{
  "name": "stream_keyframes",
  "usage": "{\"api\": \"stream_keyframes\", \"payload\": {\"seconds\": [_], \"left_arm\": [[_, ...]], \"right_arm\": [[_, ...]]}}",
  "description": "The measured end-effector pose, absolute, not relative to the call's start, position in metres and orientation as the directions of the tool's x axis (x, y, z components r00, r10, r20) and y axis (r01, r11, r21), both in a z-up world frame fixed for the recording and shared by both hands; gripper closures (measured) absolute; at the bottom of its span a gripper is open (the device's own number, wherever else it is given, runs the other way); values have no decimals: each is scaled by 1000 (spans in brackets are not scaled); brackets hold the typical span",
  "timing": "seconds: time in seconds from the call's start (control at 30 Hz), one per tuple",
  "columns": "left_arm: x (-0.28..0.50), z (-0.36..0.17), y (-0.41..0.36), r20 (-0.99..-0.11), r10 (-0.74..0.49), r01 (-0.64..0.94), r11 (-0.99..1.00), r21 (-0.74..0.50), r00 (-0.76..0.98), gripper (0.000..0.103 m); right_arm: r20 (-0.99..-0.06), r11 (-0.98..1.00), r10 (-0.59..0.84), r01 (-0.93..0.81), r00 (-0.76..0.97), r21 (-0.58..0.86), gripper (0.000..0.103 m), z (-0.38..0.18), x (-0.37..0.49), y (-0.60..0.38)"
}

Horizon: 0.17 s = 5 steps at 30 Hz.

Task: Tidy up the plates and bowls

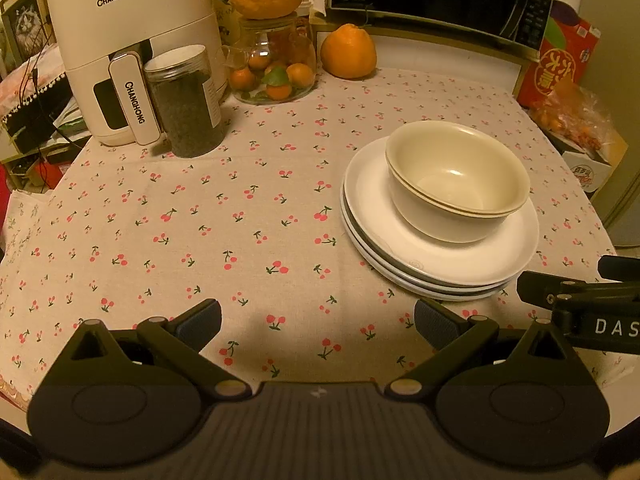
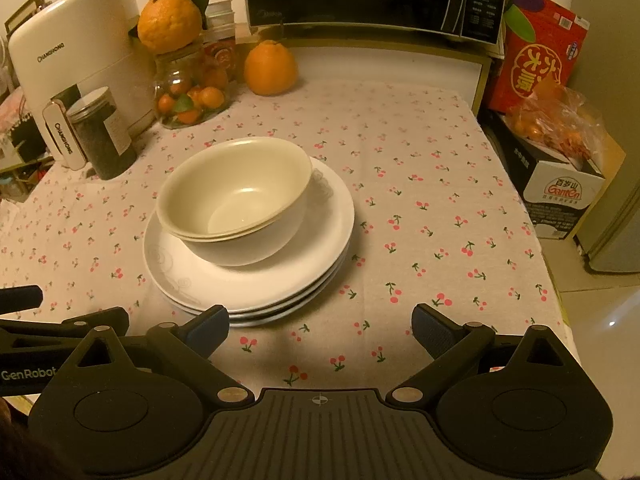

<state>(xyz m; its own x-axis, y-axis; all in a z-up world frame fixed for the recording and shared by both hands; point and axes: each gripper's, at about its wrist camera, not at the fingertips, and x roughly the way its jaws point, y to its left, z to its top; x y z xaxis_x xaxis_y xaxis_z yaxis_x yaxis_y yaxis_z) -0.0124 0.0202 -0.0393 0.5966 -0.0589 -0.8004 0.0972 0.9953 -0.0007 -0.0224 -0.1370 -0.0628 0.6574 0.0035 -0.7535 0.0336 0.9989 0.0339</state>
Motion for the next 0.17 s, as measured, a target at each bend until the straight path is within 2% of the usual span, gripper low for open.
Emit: {"api": "stream_keyframes", "payload": {"seconds": [0.17], "left_arm": [[-12, -38, 20, -799, -75, 110, 994, -11, 596, 0]], "right_arm": [[-755, 999, -2, 29, 656, 23, 4, -64, -21, -135]]}}
